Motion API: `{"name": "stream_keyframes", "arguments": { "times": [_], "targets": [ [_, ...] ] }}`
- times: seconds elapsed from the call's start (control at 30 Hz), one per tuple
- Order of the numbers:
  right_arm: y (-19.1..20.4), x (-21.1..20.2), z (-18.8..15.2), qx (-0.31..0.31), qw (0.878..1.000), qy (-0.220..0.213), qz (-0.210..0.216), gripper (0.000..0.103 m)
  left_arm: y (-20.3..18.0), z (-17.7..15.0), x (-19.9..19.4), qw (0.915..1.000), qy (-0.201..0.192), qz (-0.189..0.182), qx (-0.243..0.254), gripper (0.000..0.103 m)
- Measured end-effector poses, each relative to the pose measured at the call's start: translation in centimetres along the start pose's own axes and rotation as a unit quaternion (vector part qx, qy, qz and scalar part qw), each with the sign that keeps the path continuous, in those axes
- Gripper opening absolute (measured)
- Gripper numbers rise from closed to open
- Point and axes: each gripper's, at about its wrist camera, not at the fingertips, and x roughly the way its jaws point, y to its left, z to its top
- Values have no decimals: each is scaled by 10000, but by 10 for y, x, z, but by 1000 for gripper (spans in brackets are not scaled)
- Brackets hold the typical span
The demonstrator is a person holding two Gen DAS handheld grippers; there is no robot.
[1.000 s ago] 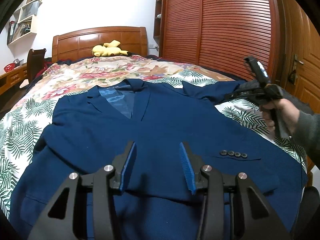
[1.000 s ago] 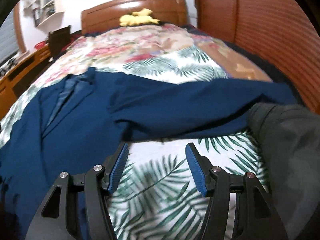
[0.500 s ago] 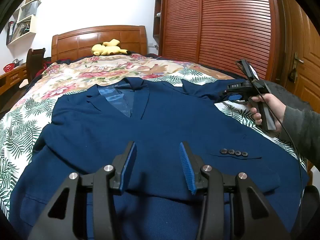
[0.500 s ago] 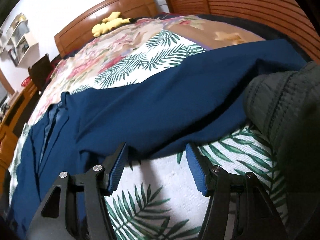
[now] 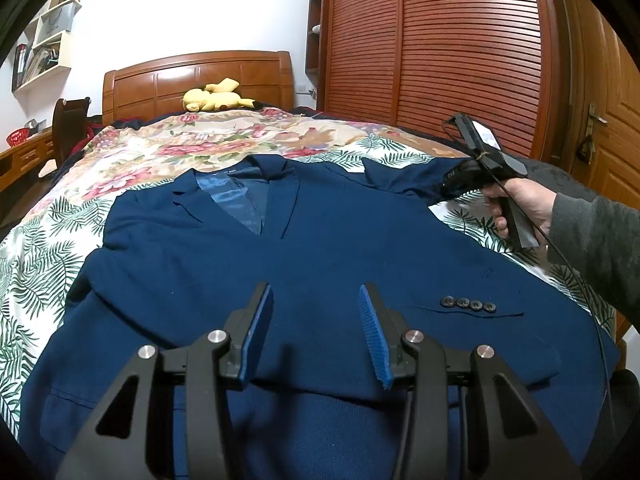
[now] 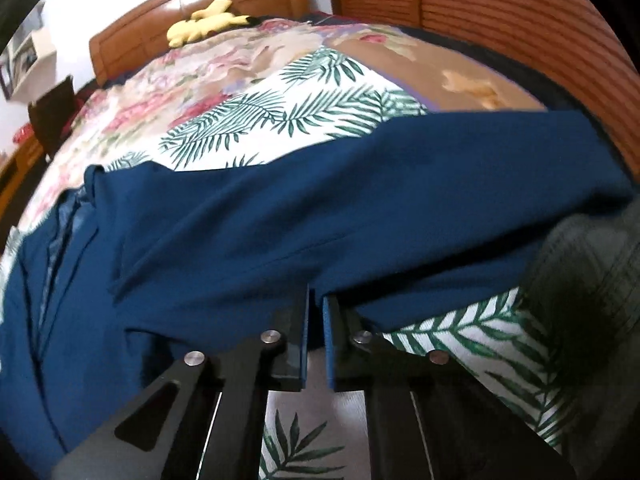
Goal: Fold large clothes
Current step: 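Fold the gripped side and sleeve over toward the jacket's collar, then open the right tool and release the folded sleeve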
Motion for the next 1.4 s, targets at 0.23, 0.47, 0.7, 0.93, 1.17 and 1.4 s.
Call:
{"name": "stream_keyframes", "arguments": {
  "times": [0.23, 0.47, 0.7, 0.93, 1.17, 1.4],
  "targets": [
    [33, -42, 11, -498, 9959, -686, 327, 0, 0, 0, 0, 10000, -2, 0, 2, 43],
    [100, -87, 0, -1432, 9793, -952, 1068, 0, 0, 0, 0, 10000, 1, -1, 0, 43],
    [162, -110, -42, -2244, 9594, -539, 1620, 0, 0, 0, 0, 10000, 0, 1, 5, 43],
    [158, -120, -49, -2306, 9633, -491, 1280, 12, 0, 0, 0, 10000, 3, -1, 7, 43],
    [138, -149, -40, -2197, 9657, -873, 1076, 50, 0, 0, 0, 10000, 1, -1, 7, 43],
    [101, -119, -27, -1760, 9808, -617, 574, 53, 0, 0, 0, 10000, -4, 3, 24, 43]
  ]
}}
